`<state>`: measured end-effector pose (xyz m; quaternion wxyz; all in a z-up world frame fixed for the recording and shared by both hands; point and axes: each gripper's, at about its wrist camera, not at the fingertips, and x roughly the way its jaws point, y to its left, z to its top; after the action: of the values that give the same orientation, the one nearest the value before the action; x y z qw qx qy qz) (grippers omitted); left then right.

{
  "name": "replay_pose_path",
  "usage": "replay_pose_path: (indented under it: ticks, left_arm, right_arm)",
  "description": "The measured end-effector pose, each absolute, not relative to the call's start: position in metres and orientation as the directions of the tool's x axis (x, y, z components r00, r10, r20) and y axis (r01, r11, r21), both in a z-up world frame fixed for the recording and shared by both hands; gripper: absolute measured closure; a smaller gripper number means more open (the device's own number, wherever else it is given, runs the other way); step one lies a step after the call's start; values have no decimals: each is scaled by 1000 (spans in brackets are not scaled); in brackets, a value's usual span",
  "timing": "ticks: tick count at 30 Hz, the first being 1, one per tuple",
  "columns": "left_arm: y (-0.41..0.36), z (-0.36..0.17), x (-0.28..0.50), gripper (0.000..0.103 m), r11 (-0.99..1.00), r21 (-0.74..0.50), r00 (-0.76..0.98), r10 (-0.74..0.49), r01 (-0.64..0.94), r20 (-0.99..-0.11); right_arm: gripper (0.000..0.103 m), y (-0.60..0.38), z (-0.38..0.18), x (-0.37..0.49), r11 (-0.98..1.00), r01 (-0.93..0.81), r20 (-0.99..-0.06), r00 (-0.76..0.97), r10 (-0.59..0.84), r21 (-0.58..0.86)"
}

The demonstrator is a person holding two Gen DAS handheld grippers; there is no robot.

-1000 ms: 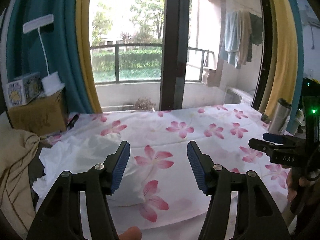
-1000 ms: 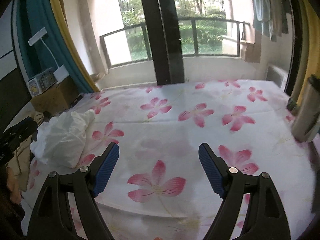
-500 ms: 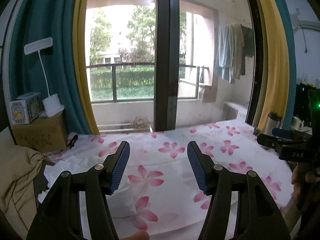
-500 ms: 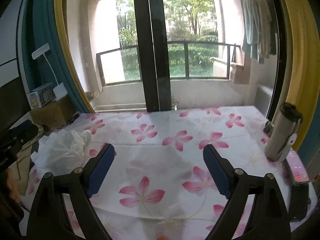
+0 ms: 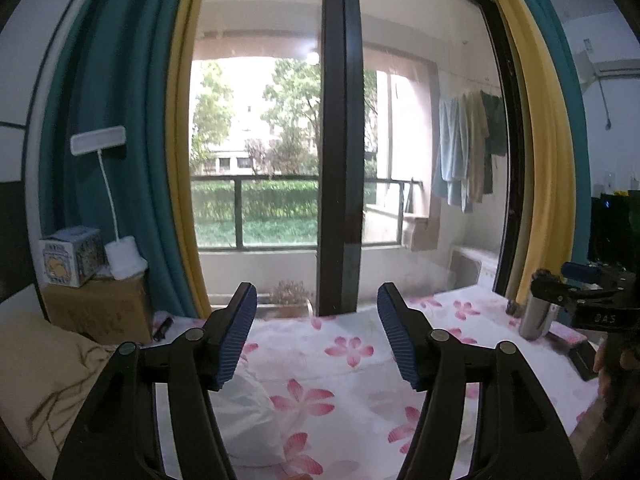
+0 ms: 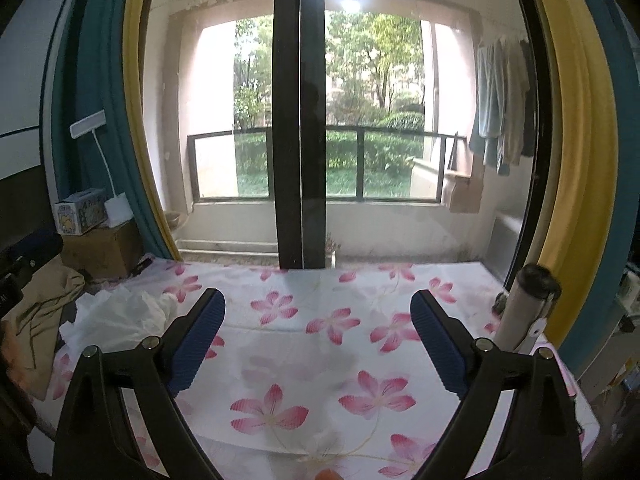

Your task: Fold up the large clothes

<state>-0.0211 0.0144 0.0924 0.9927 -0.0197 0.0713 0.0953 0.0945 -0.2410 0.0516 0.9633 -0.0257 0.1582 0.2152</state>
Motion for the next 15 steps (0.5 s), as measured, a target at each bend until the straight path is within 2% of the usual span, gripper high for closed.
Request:
replay_pose_path:
  ticks: [8,15]
  left_arm:
    - [27,97,-40,33,973,-43,971,220,-225,-95]
    - [42,95,-51,33,966,-52,964,249,-254,-94]
  right_arm:
    - [6,-232,70,69,920,-390,-236,898,371,-40]
    - [4,-216,73,52,911,-408,-206,897,390,-52]
